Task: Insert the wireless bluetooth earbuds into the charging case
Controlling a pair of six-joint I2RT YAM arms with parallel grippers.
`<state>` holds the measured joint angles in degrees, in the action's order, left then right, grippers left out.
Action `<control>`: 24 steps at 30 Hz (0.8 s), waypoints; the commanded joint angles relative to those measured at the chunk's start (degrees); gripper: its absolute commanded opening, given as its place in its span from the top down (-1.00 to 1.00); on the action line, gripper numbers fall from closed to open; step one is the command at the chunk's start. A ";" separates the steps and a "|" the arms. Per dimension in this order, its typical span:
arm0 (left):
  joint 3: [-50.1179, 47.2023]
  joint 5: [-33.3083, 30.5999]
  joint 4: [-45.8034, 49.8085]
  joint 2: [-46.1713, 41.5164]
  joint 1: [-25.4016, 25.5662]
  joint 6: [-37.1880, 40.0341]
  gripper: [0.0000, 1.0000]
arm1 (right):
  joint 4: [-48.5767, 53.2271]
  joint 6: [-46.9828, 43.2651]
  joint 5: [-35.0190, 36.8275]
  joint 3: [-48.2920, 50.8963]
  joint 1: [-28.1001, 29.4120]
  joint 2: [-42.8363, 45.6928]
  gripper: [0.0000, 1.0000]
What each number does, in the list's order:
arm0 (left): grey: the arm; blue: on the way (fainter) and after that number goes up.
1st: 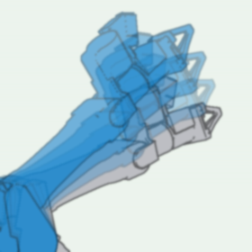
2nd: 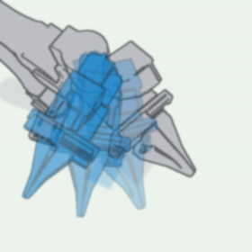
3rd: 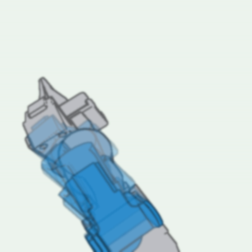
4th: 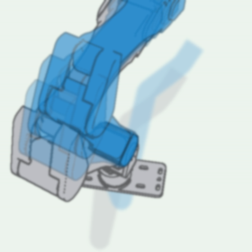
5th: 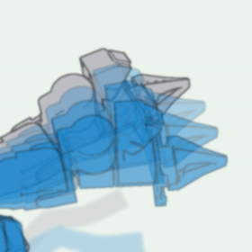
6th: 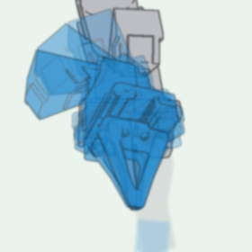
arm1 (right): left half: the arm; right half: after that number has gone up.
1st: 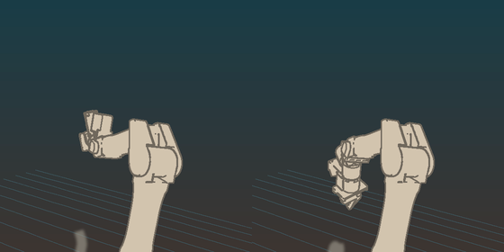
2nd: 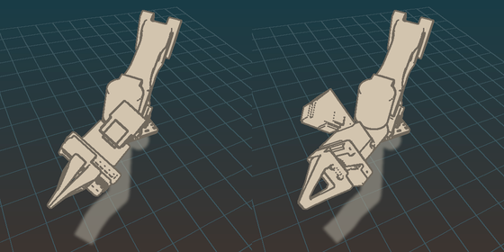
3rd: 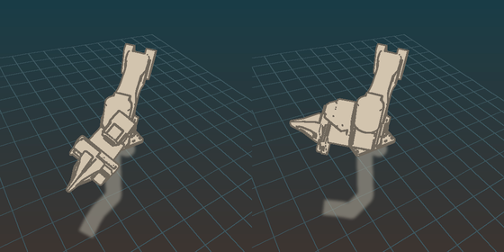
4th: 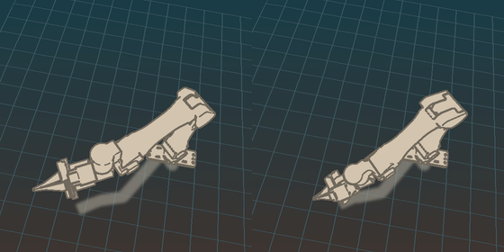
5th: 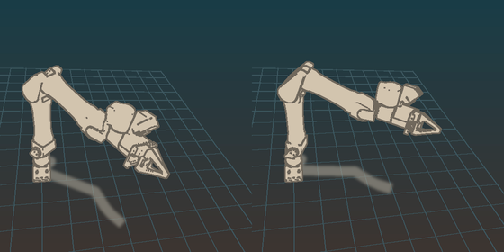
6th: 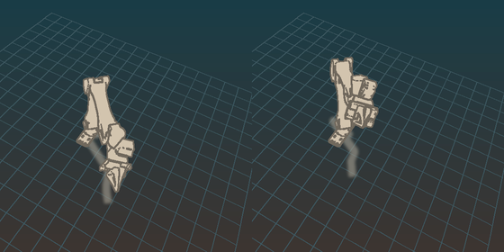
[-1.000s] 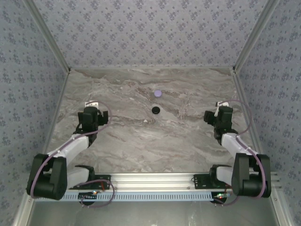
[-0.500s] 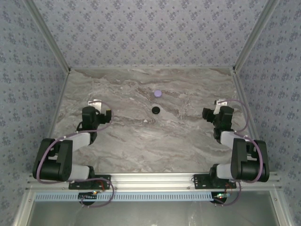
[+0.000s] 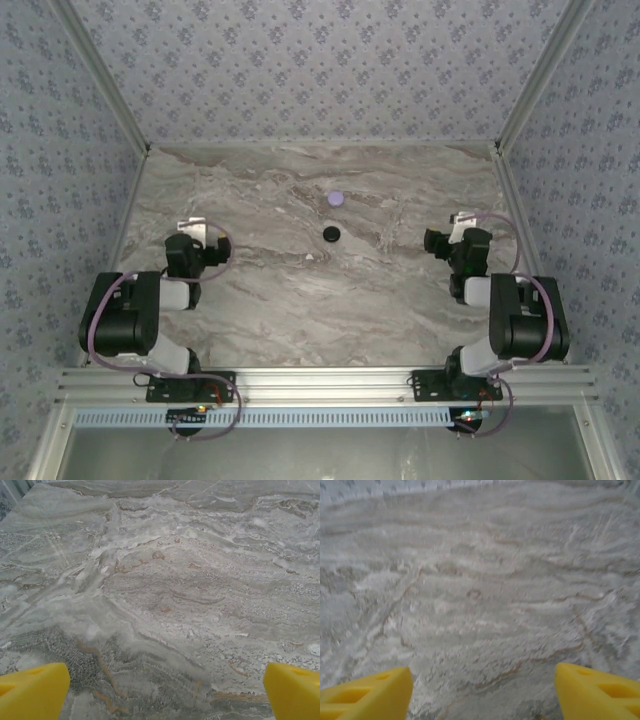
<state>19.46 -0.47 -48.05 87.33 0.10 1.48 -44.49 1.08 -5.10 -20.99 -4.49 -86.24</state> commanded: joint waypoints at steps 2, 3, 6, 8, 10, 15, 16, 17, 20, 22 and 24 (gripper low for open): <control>4.30 -1.38 1.80 0.51 -1.39 -3.04 -0.99 | -0.46 -2.58 3.76 -1.45 1.79 -0.78 -0.99; 4.18 -1.46 1.61 0.48 -1.32 -3.05 -0.98 | -0.69 -2.51 3.72 -1.35 1.78 -0.88 -1.00; 4.11 -1.52 1.76 0.43 -1.26 -2.99 -0.99 | -0.60 -2.56 3.78 -1.37 1.77 -0.79 -1.00; 4.27 -1.51 1.73 0.39 -1.33 -3.04 -0.99 | -0.51 -2.49 3.59 -1.38 1.71 -0.82 -1.00; 4.27 -1.52 1.73 0.49 -1.31 -2.92 -0.98 | -0.51 -2.49 3.55 -1.42 1.68 -0.80 -1.00; 4.27 -1.62 1.73 0.47 -1.33 -2.97 -0.99 | -0.51 -2.48 3.52 -1.42 1.75 -0.88 -1.00; 4.29 -1.64 1.73 0.50 -1.23 -2.96 -0.99 | -0.51 -2.54 3.69 -1.44 1.77 -0.87 -0.99; 4.27 -1.75 1.78 0.47 -1.17 -2.89 -0.98 | -0.51 -2.49 3.64 -1.46 1.81 -0.84 -1.00; 4.35 -1.68 1.91 0.48 -1.19 -2.95 -0.99 | -0.51 -2.49 3.66 -1.42 1.84 -0.83 -1.00; 4.35 -1.66 1.80 0.47 -1.24 -2.97 -0.99 | -0.47 -2.49 3.63 -1.41 1.77 -0.84 -1.00; 4.27 -1.74 1.81 0.47 -1.24 -2.96 -0.99 | -0.66 -2.49 3.54 -1.34 1.77 -0.78 -1.00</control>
<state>22.81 -1.78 -46.24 87.57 -1.02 -0.71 -44.27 -0.51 -2.33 -21.06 -2.79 -86.91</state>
